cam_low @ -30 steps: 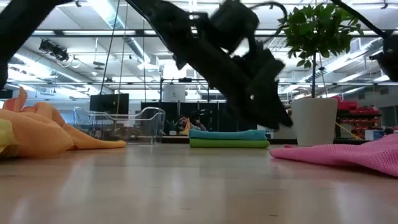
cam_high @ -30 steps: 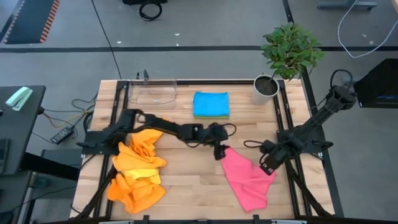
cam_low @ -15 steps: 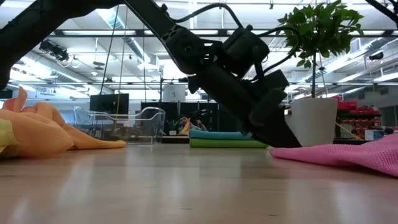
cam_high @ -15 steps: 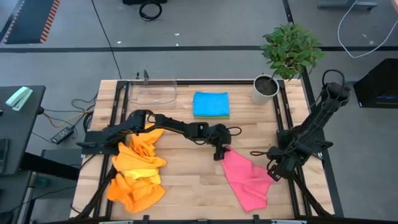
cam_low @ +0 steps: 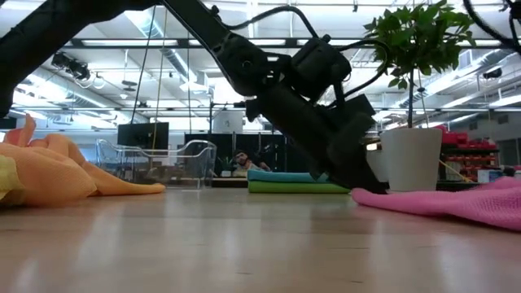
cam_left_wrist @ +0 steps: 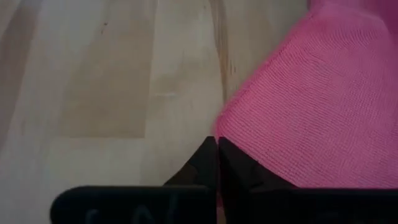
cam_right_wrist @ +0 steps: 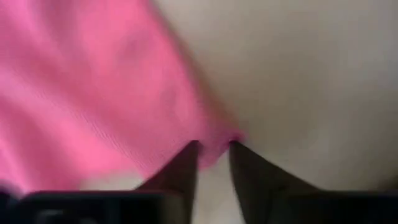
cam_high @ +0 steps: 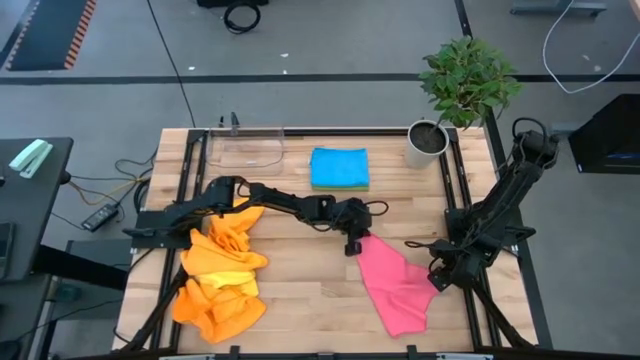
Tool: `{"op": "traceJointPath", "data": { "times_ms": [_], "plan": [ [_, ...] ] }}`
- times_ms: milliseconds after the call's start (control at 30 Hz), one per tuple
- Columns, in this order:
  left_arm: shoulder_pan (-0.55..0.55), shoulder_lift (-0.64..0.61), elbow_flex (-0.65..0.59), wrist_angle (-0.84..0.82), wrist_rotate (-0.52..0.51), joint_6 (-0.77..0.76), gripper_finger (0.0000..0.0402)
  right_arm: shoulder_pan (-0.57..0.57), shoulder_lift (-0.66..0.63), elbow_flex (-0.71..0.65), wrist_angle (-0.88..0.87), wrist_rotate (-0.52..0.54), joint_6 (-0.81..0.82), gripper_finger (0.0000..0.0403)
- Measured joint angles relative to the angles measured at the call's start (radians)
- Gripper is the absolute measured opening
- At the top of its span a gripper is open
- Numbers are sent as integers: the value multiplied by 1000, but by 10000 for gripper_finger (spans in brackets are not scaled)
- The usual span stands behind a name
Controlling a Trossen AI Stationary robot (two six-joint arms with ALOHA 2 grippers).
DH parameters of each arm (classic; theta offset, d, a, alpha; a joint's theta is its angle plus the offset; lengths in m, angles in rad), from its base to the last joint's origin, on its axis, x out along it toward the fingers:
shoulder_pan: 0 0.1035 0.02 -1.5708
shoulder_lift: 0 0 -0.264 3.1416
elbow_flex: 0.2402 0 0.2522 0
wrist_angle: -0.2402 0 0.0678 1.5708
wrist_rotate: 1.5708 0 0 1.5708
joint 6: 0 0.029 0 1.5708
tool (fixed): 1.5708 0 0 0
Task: Fold microfiber towels
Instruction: Fold the pink towel
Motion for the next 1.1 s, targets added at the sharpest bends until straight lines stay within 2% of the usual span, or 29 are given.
{"op": "traceJointPath", "data": {
  "times_ms": [67, 100, 167, 300, 433, 633, 800, 867, 1000, 1100],
  "plan": [
    [-3, -27, -5, -51, 18, -18, 9, -5, 0, 24, -60, 75, -45, 36],
    [-6, -45, -7, -72, 24, -23, 7, -3, 0, 45, -86, 95, -68, 19],
    [-11, -90, -10, -143, 25, -33, 7, -1, -3, 100, -141, 128, -103, 11],
    [-29, -249, -2, -316, 19, -31, 6, -22, -6, 258, -360, 240, -208, 5],
    [-64, -362, -7, -525, -17, -30, 6, -67, -5, 431, -553, 369, -380, 3],
    [-111, -583, -4, -774, -214, -37, 5, -213, -6, 648, -757, 554, -697, 2],
    [-107, -772, -1, -867, -424, -36, 5, -421, -6, 797, -812, 713, -1080, 1],
    [-87, -823, -1, -920, -497, -33, 5, -531, -7, 846, -809, 728, -1252, 1],
    [-23, -890, -3, -949, -526, -5, 5, -747, -6, 914, -760, 710, -1488, 1],
    [-2, -908, -1, -984, -528, -9, 5, -831, -6, 925, -683, 609, -1575, 0]
  ]
}}
